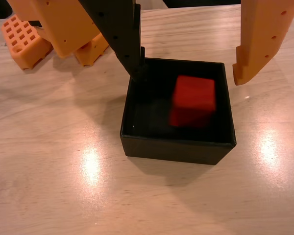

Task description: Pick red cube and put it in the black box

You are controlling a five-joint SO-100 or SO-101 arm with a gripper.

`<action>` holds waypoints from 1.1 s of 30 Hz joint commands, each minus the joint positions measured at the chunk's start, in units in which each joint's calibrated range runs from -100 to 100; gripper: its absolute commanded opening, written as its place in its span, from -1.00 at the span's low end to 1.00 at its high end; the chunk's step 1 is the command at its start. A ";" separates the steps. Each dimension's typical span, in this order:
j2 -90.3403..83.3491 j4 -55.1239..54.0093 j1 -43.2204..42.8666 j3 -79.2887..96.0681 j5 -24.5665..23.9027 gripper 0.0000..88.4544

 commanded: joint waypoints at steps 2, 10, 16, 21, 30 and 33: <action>-4.29 2.93 4.03 -6.18 -1.80 -0.38; -19.99 1.54 28.88 -13.78 -5.57 -0.38; -30.35 -10.75 38.31 7.67 -9.65 -0.78; -40.80 -18.69 38.77 26.13 -9.77 -0.81; -58.01 -18.20 43.83 40.16 -21.41 -0.81; -60.09 -16.32 44.29 42.15 -21.41 -0.81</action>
